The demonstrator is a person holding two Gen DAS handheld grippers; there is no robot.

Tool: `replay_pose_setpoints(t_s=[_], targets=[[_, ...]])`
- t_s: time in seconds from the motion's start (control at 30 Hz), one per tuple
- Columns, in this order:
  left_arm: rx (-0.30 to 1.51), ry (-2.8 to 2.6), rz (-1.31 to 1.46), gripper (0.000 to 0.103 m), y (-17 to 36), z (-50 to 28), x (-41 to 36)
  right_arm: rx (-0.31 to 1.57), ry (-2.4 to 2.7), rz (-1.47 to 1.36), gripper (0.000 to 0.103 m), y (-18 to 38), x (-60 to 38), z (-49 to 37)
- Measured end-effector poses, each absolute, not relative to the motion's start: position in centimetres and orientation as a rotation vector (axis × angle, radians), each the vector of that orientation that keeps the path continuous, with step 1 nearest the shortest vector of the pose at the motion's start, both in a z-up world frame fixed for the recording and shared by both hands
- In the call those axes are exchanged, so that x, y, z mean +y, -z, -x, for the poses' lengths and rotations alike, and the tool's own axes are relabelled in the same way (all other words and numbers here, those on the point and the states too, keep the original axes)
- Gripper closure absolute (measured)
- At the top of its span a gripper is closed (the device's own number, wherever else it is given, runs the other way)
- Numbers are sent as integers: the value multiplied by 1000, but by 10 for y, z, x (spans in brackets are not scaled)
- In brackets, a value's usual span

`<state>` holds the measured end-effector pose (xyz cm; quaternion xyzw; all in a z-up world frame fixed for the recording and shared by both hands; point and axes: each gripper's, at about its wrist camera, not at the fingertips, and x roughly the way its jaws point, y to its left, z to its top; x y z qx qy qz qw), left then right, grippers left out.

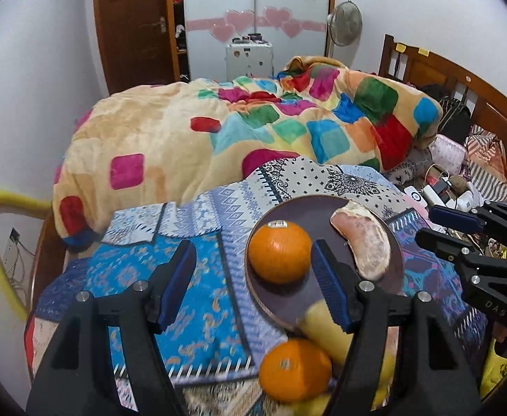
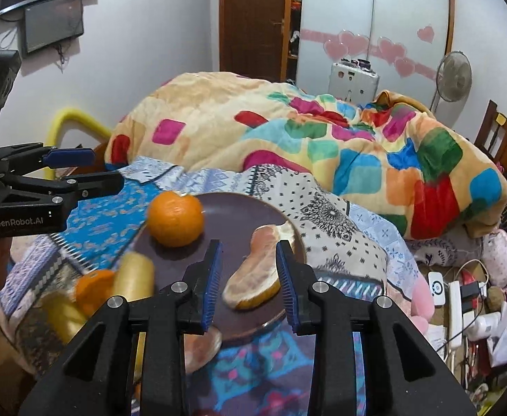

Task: Organize fruits
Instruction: 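Open both grippers on the plate and pull them back, then grasp the yellow cylindrical fruit with the right gripper while the left gripper grasps another orange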

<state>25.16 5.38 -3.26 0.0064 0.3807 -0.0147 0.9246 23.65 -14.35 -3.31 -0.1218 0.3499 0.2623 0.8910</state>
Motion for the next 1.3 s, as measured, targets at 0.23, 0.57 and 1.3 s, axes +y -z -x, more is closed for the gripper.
replay_pose_setpoints(t_s=[0.23, 0.57, 1.3], targets=[[757, 8, -30, 27, 30, -208, 60, 712, -599, 264, 64, 30, -136, -197], [799, -5, -68, 27, 60, -187, 72, 782, -662, 316, 63, 68, -99, -183], [865, 33, -67, 22, 90, -197, 67, 877, -720, 269, 69, 97, -89, -199]])
